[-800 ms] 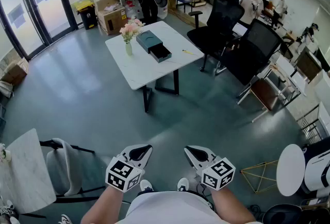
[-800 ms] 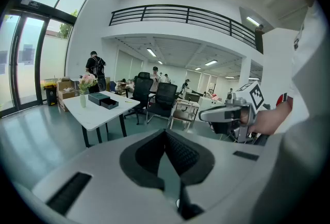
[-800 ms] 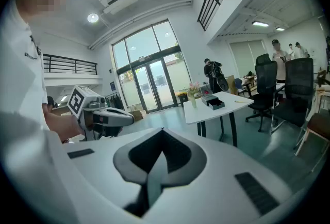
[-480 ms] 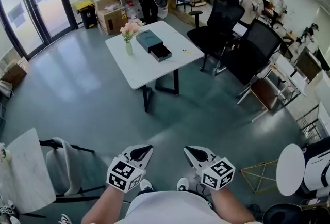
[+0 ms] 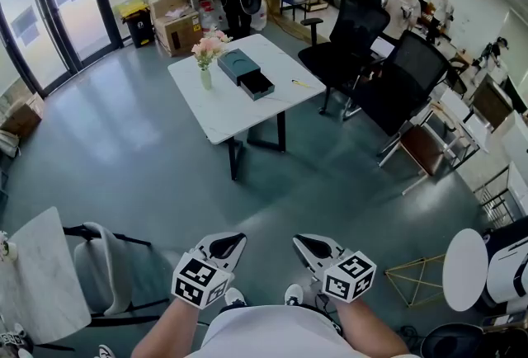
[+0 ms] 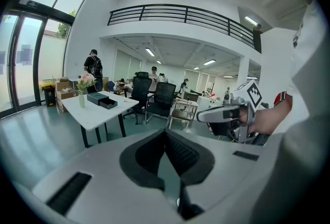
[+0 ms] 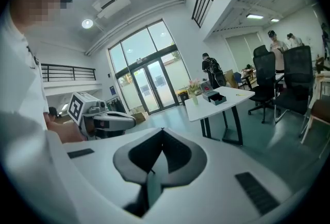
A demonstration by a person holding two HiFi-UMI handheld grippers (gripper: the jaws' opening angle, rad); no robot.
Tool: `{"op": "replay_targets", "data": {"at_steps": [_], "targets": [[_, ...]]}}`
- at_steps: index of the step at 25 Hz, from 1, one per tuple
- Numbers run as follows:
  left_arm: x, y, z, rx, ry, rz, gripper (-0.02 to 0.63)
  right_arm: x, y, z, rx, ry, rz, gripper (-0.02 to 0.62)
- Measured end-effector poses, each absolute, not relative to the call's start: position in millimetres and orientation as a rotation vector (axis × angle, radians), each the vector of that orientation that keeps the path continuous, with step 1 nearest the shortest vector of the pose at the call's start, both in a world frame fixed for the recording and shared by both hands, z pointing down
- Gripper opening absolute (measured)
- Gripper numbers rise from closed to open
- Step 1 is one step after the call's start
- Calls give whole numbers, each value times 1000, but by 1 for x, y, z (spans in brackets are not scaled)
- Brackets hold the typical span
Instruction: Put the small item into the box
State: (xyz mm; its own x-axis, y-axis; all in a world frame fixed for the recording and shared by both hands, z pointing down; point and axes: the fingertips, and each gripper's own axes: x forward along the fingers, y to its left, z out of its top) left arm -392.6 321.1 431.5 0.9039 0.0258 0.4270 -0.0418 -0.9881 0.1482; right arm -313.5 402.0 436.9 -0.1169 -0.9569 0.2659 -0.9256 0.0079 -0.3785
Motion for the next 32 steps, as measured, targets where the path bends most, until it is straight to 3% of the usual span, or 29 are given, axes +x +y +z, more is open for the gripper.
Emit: {"op": "replay_targets", "data": {"at_steps": [10, 21, 32], "targets": [[-411, 303, 436, 2900, 45, 665, 12, -336, 380, 434, -2071, 2157, -671, 15], [-441, 280, 456, 2909, 175, 741, 12, -372, 357, 462, -2128, 2001, -826, 15], [-413, 243, 463, 2868, 156, 723, 12, -343, 328, 458, -2148, 1993, -807, 15]]}}
